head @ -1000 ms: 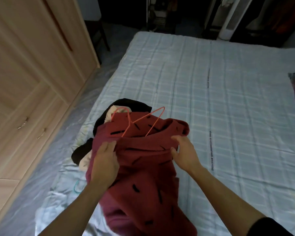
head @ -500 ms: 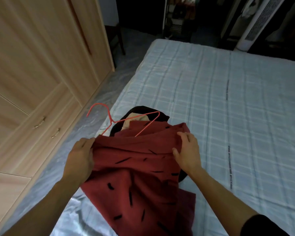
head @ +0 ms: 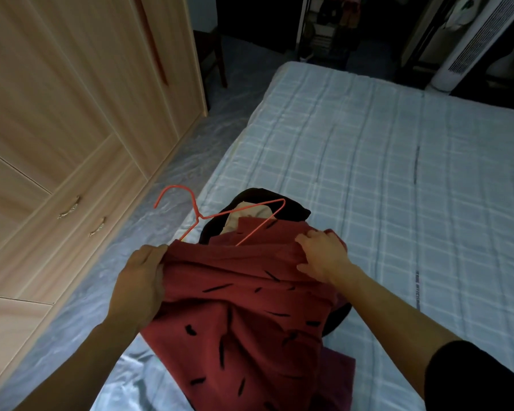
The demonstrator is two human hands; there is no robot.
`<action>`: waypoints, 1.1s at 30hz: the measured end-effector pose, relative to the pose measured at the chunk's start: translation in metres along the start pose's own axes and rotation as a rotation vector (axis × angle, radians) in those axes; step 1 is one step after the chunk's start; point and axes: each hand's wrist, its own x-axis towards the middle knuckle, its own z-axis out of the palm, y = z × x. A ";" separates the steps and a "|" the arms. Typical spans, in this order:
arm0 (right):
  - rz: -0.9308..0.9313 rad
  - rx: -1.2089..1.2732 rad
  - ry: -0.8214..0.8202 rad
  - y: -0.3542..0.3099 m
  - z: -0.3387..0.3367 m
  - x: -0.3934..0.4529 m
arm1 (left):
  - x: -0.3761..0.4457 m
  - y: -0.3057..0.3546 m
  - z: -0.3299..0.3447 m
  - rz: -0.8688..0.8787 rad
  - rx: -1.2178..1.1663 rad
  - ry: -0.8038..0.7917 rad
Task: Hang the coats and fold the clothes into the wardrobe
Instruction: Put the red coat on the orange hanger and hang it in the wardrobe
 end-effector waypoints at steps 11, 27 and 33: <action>0.207 0.299 0.262 0.004 0.006 -0.041 | 0.006 0.007 0.001 0.019 -0.067 -0.003; 0.154 0.514 0.958 0.020 -0.110 -0.112 | 0.066 0.068 -0.094 0.202 -0.097 0.193; 0.166 0.562 1.090 0.020 -0.151 -0.139 | 0.088 0.094 -0.144 0.326 -0.003 0.267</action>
